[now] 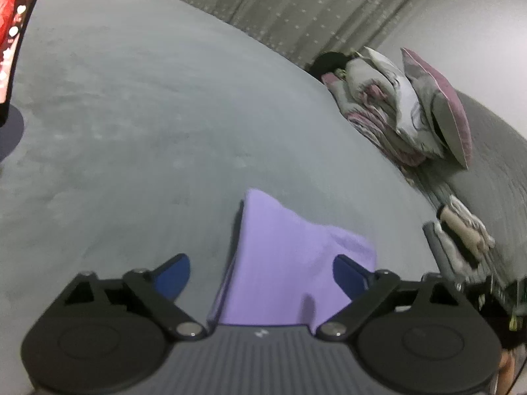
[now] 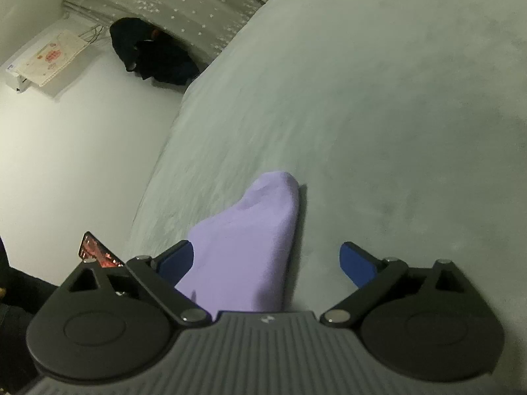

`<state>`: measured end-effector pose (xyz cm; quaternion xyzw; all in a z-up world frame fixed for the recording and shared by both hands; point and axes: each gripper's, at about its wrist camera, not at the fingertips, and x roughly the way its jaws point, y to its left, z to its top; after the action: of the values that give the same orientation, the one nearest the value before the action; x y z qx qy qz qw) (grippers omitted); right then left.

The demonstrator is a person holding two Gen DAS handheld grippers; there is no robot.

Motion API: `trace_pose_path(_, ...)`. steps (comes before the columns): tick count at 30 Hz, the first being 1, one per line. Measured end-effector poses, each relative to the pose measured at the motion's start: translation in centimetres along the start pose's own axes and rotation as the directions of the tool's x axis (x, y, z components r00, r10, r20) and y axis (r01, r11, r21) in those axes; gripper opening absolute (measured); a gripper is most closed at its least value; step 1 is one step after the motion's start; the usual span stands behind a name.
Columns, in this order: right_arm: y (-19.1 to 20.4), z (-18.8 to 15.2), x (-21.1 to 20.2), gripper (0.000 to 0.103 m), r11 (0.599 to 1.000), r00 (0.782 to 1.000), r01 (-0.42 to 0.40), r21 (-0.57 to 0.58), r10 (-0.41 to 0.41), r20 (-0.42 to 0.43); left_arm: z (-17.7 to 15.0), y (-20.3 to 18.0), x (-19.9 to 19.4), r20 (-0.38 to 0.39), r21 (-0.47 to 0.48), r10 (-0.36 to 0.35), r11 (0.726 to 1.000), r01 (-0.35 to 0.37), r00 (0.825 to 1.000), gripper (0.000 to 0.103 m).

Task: Fold clothes
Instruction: 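Grasp the folded lavender trousers with both grippers from opposite sides, then carry the folded trousers with both grippers to the clothes stack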

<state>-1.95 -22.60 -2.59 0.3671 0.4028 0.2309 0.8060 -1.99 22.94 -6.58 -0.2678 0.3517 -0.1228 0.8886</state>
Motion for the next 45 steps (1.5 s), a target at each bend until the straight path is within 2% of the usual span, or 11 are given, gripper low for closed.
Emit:
trace_pose_path(5, 1.3, -0.5, 1.4, 0.094, 1.000, 1.000, 0.018, -0.014, -0.019, -0.003, 0.2, 0.5, 0.6, 0.005, -0.042, 0.009, 0.999, -0.009, 1.000, 0.078)
trace_pose_path(11, 1.9, -1.3, 2.0, 0.092, 0.998, 0.999, 0.027, -0.063, -0.026, 0.021, -0.4, 0.1, 1.0, 0.027, -0.002, 0.038, 0.999, -0.038, 0.999, 0.059)
trace_pose_path(13, 2.2, -1.6, 2.2, 0.085, 0.994, 0.998, 0.046, -0.098, -0.043, 0.036, -0.7, 0.2, 1.2, 0.033, -0.023, 0.024, 0.999, -0.023, 0.999, 0.042)
trace_pose_path(15, 1.5, -1.6, 2.1, 0.064, 0.996, 0.998, 0.055, -0.076, -0.053, 0.033, -1.2, 0.4, 1.2, 0.050, -0.068, 0.016, 0.998, -0.013, 0.999, 0.038)
trace_pose_path(16, 1.1, -1.5, 2.0, 0.059, 0.996, 0.998, 0.059, -0.065, -0.057, 0.032, -1.3, 0.6, 1.1, 0.062, -0.087, 0.020, 0.996, -0.014, 0.998, 0.033)
trace_pose_path(18, 0.4, -1.4, 1.9, 0.029, 0.997, 0.997, 0.068, -0.042, -0.067, 0.029, -1.4, 0.9, 0.9, 0.081, -0.143, 0.013, 0.990, -0.001, 0.997, 0.023)
trace_pose_path(19, 0.1, -1.4, 1.9, 0.021, 0.997, 0.997, 0.071, -0.030, -0.071, 0.027, -1.4, 1.0, 0.9, 0.091, -0.170, 0.001, 0.985, 0.015, 0.996, 0.019)
trace_pose_path(21, -0.9, -1.3, 1.5, 0.017, 0.999, 0.999, 0.038, 0.031, -0.038, 0.015, -1.5, 0.6, 0.7, 0.112, -0.196, -0.007, 0.980, 0.029, 0.994, 0.016)
trace_pose_path(28, 0.1, -0.8, -0.9, 0.016, 1.000, 0.999, -0.016, -0.024, 0.017, 0.042, -1.8, -3.4, 0.0, 0.172, -0.131, 0.024, 0.991, -0.001, 0.985, 0.015)
trace_pose_path(34, -0.1, 0.3, -4.1, 0.015, 0.998, 0.992, -0.048, -0.037, 0.052, 0.114, -2.2, -8.1, 0.5, 0.205, -0.054, 0.006, 0.999, 0.005, 0.979, 0.014)
trace_pose_path(45, -3.7, 1.9, -13.0, 0.015, 0.999, 0.951, -0.052, 0.006, 0.048, 0.305, -2.5, -20.5, 4.0, 0.179, 0.145, -0.116, 0.985, 0.090, 0.977, 0.014)
